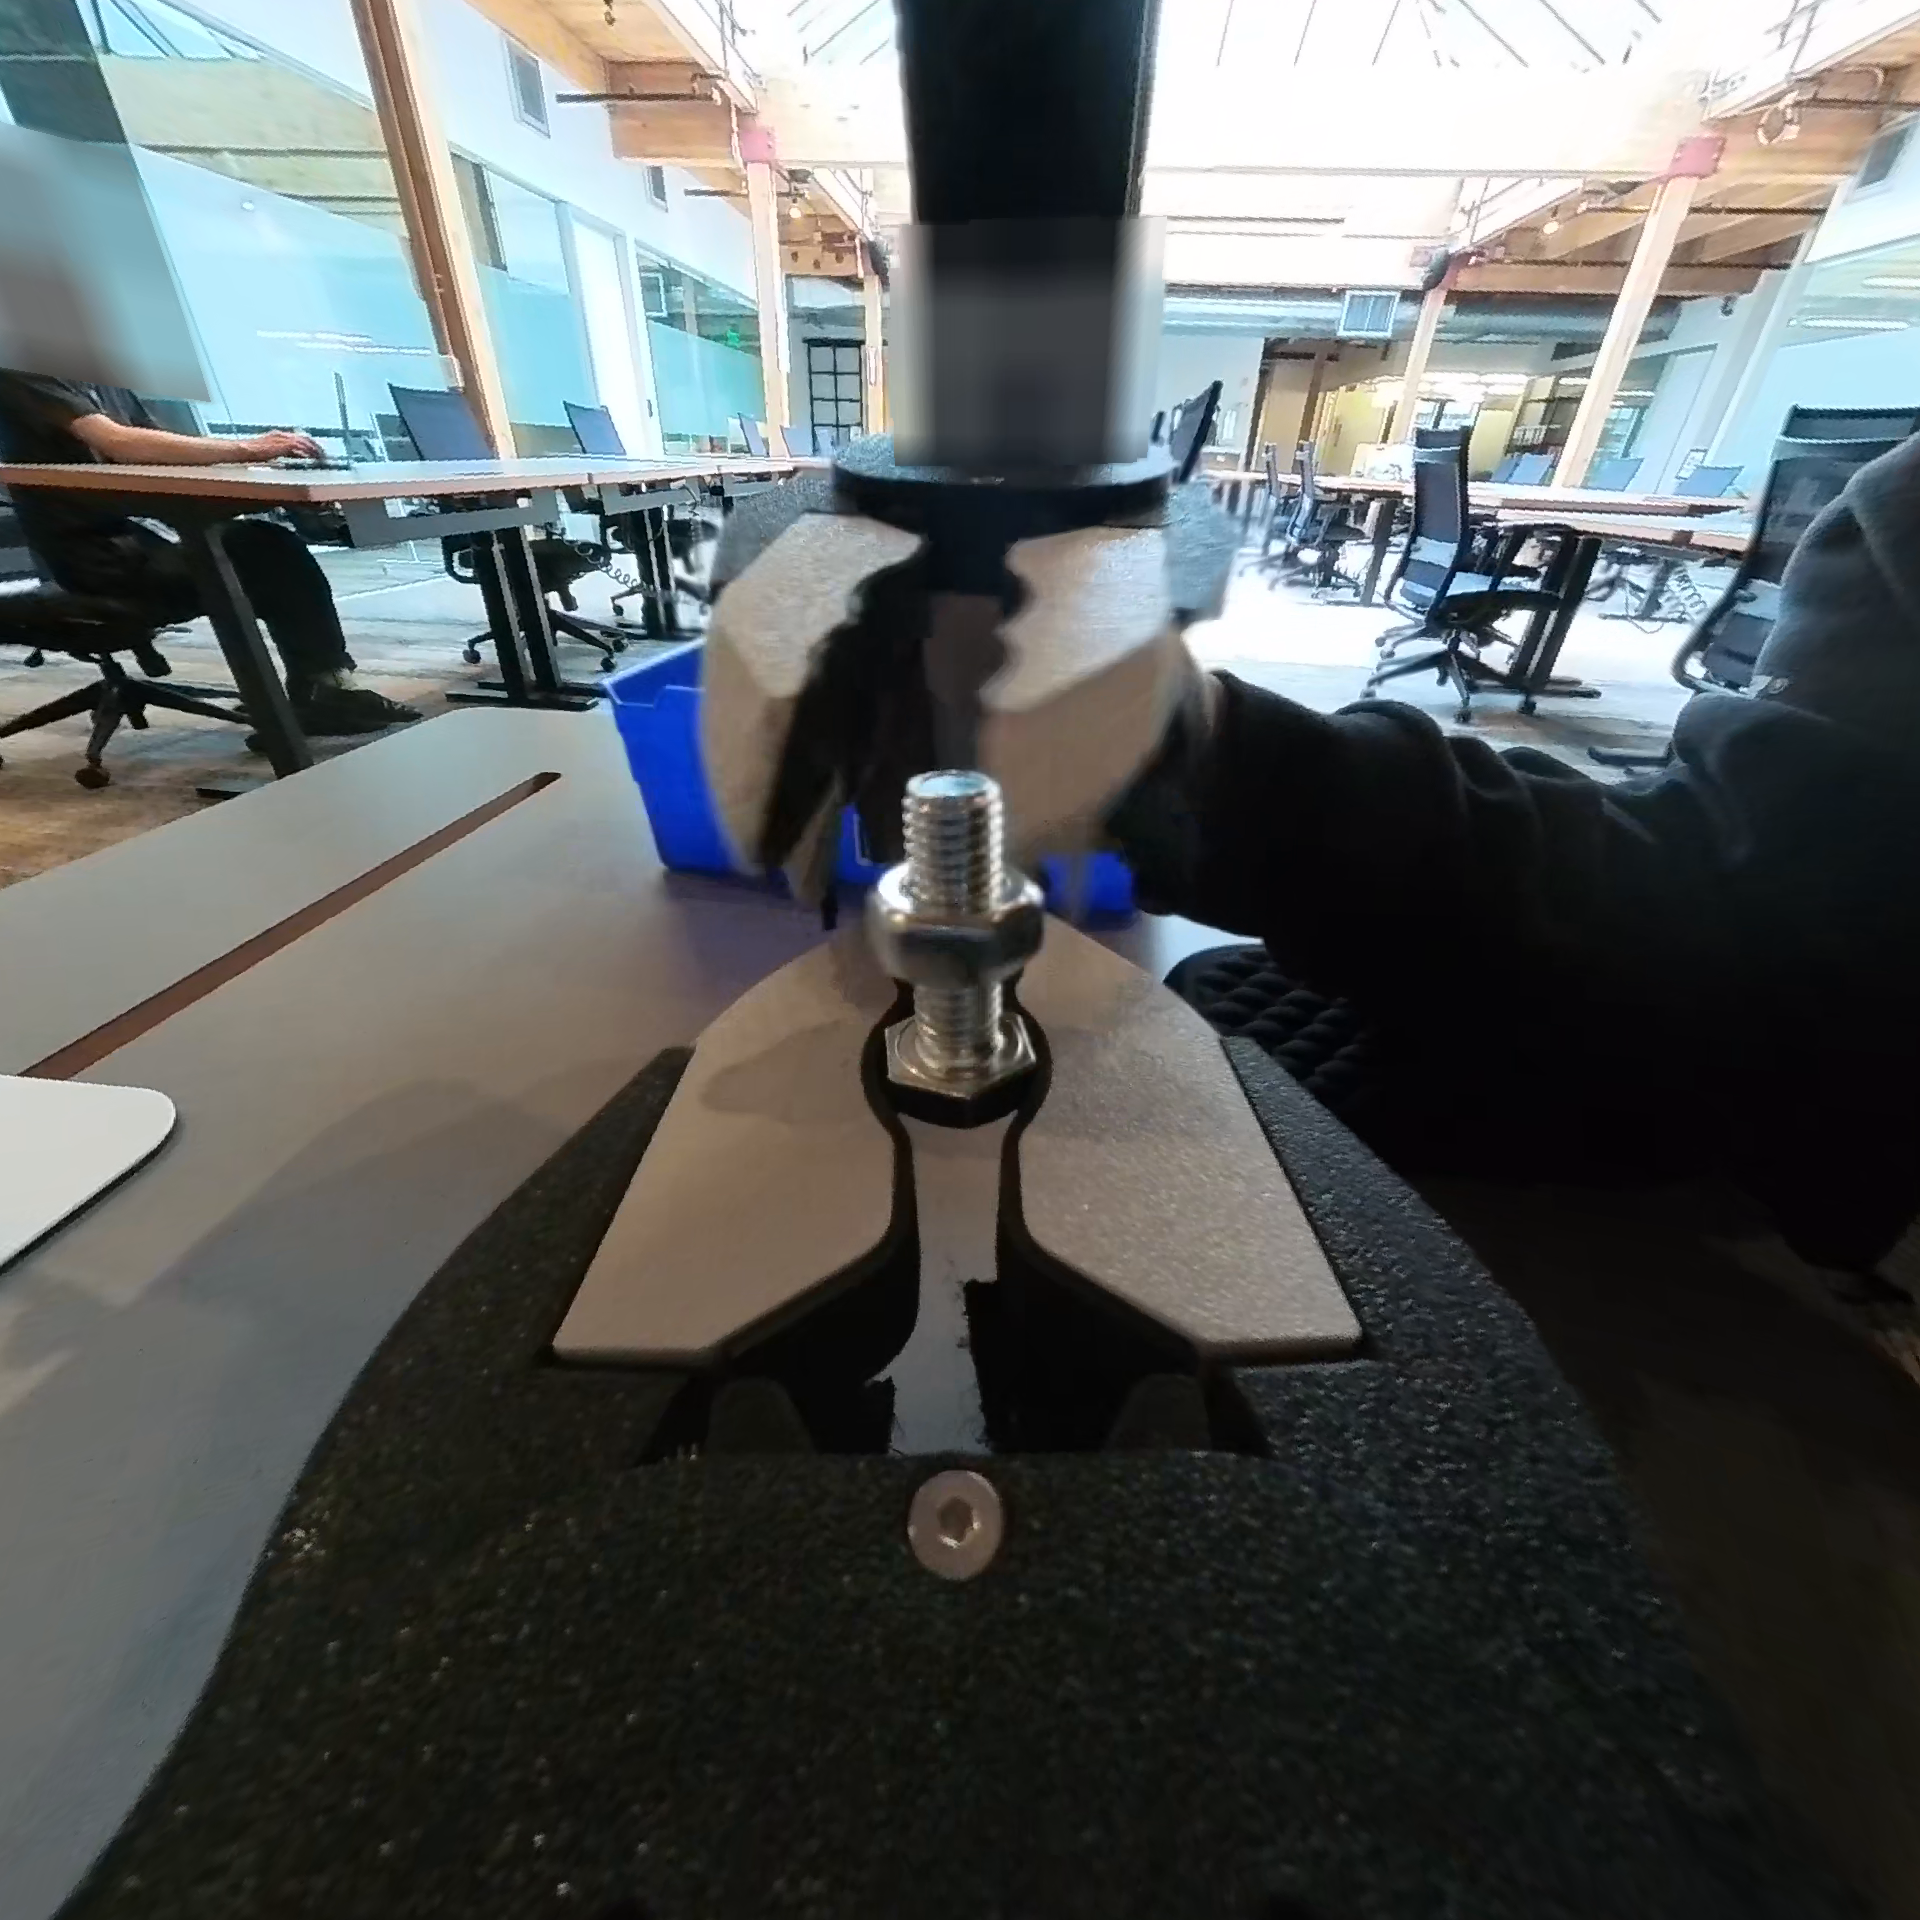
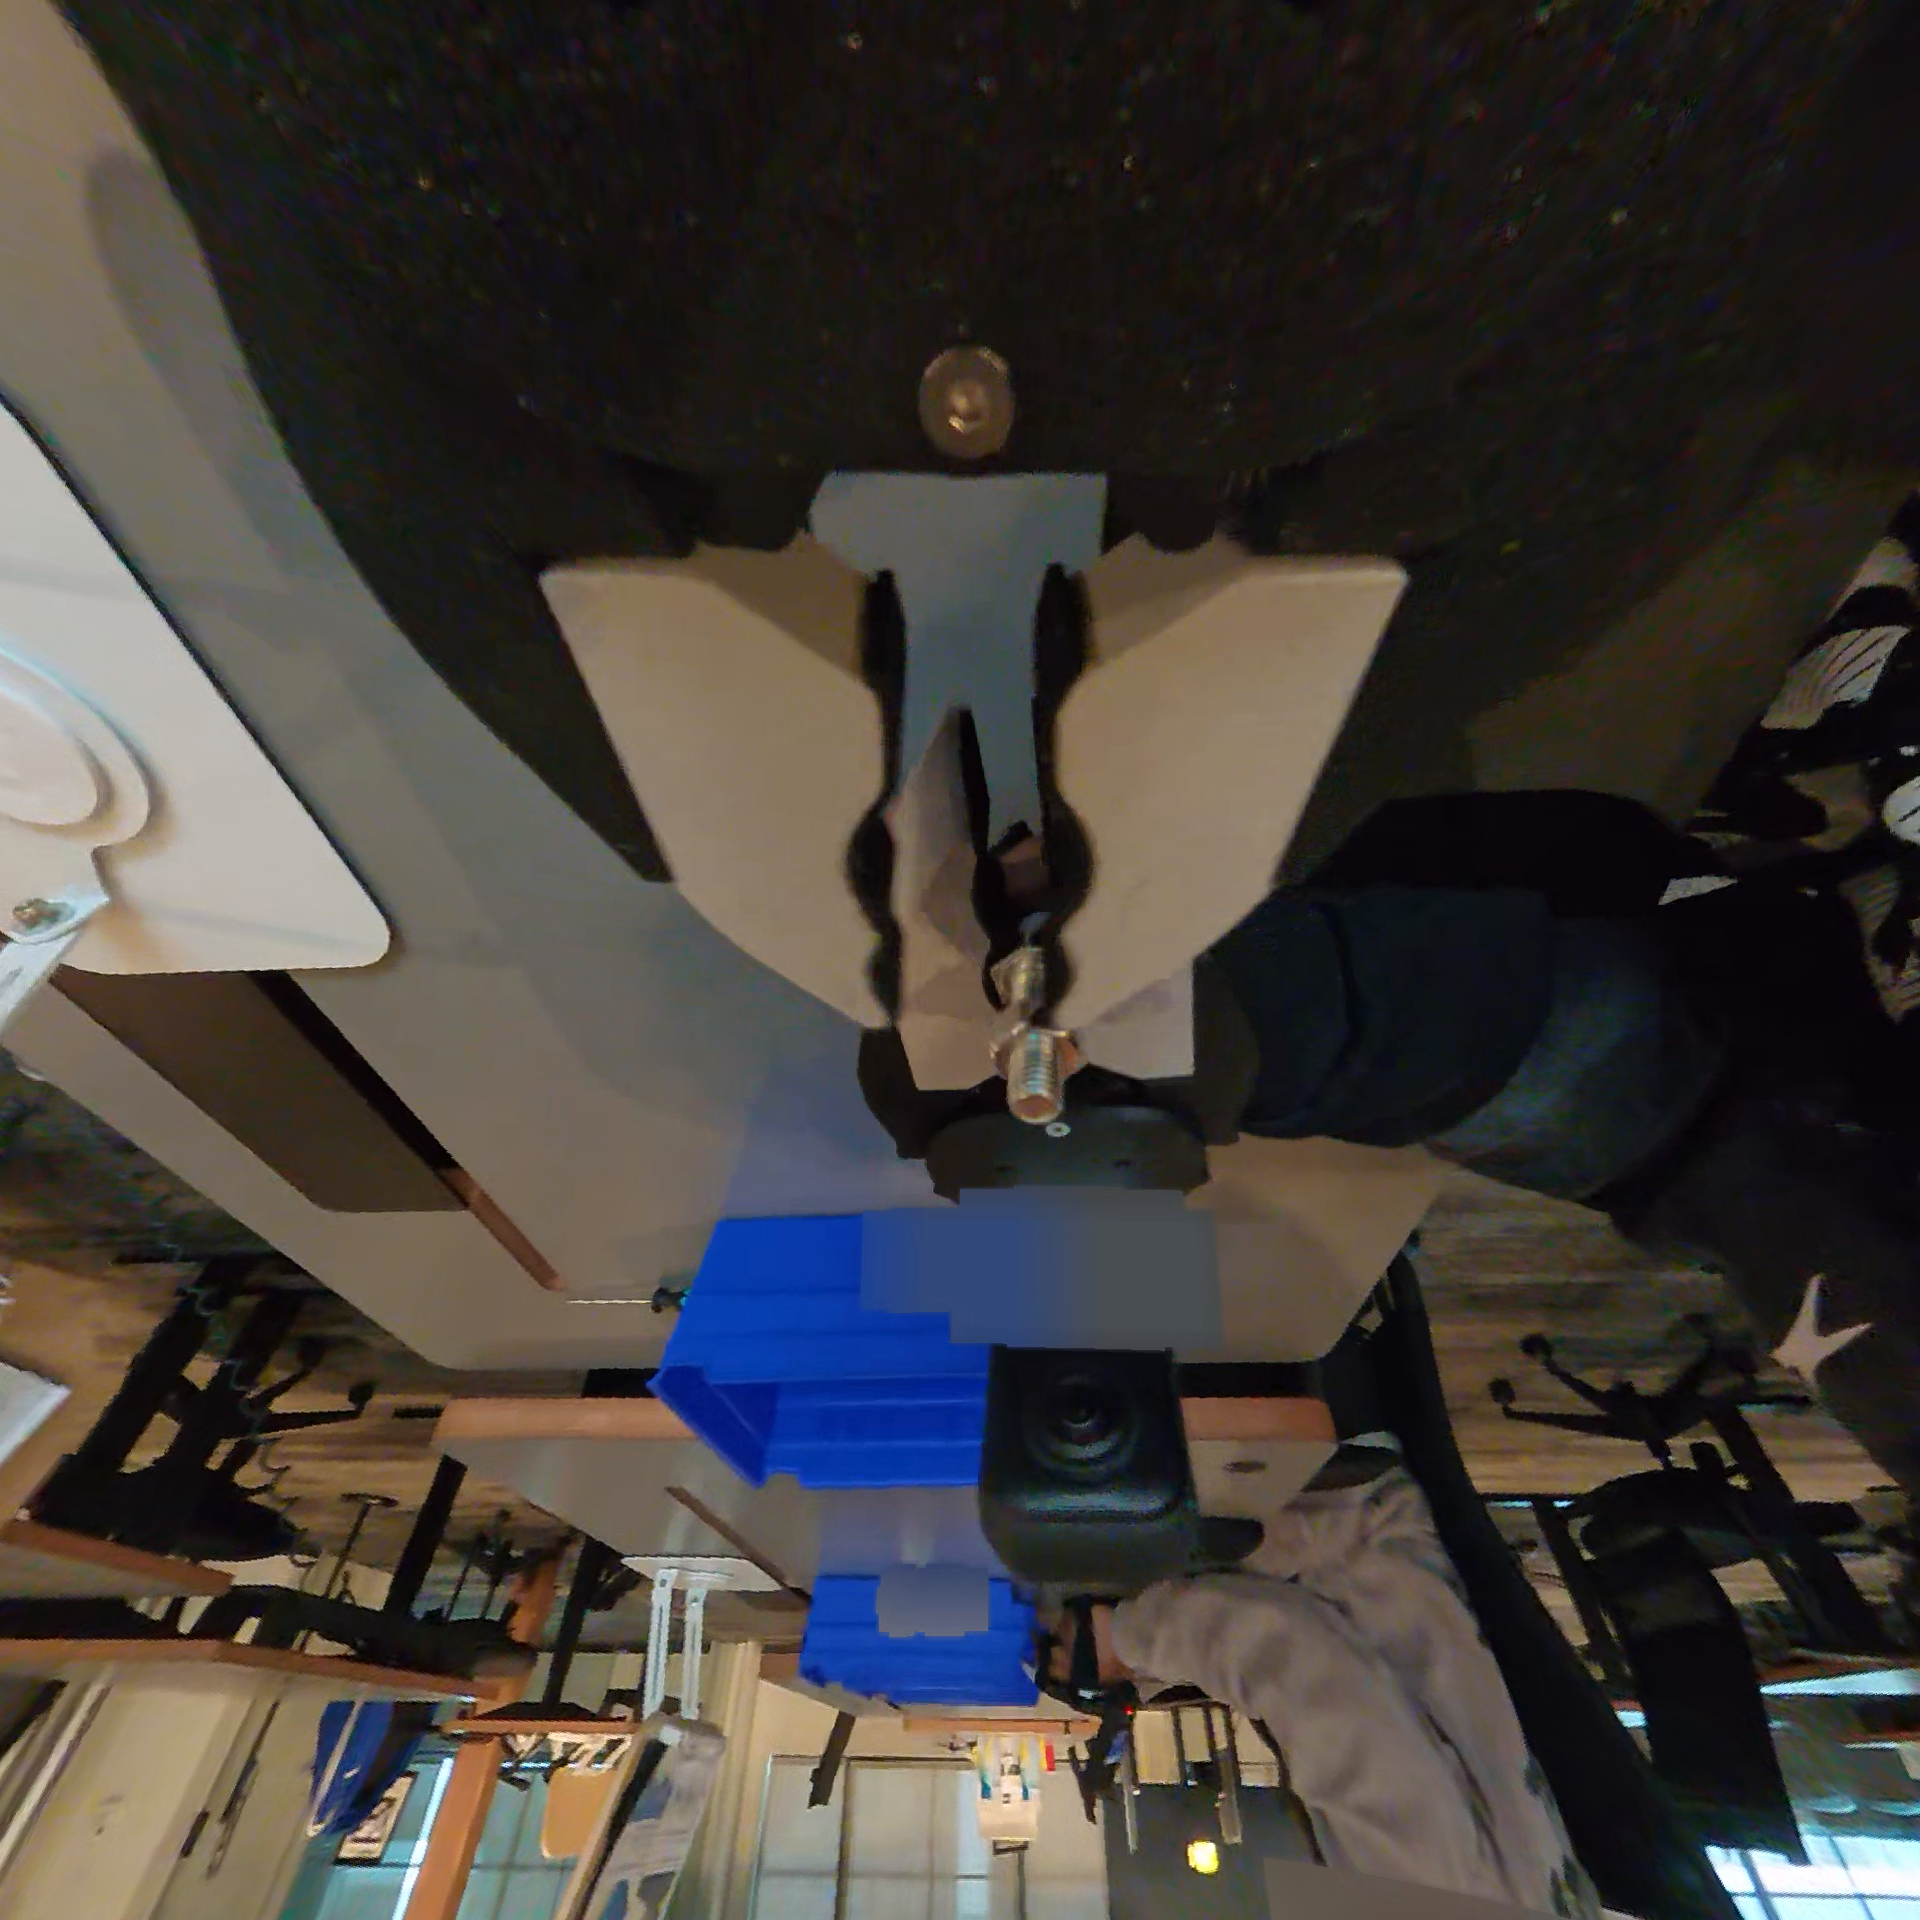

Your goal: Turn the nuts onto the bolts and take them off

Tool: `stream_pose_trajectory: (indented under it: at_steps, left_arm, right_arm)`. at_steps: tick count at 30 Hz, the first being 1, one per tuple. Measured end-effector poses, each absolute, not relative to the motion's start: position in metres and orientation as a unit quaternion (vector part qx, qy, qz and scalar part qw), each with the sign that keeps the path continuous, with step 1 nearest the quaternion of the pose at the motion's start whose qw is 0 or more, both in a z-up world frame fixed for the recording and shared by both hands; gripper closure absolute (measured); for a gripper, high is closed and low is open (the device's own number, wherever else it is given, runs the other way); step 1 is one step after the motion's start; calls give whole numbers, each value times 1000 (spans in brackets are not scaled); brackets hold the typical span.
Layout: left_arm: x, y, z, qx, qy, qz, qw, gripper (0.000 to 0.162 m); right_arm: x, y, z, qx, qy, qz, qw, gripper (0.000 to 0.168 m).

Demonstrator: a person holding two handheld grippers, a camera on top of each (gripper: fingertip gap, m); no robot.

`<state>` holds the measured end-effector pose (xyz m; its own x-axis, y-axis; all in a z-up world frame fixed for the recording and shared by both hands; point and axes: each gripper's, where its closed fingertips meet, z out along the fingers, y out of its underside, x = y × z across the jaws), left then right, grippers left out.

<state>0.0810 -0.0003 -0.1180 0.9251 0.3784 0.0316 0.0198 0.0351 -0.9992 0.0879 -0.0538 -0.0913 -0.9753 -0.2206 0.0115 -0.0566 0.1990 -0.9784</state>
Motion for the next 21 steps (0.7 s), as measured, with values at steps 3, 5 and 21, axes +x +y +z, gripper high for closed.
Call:
stream_pose_trajectory:
  at_steps: [3, 5, 21]
  left_arm:
    - [81, -1, -118, -683, -146, 130, 704, 149]
    - [80, -1, -120, -687, -148, 128, 700, 149]
    - [82, 1, -121, -689, -142, 124, 700, 149]
  right_arm:
    - [78, -46, -88, -77, 764, -639, 50, 168]
    - [86, -47, -86, -90, 756, -645, 72, 159]
    - [88, -41, -80, -98, 744, -656, 81, 154]
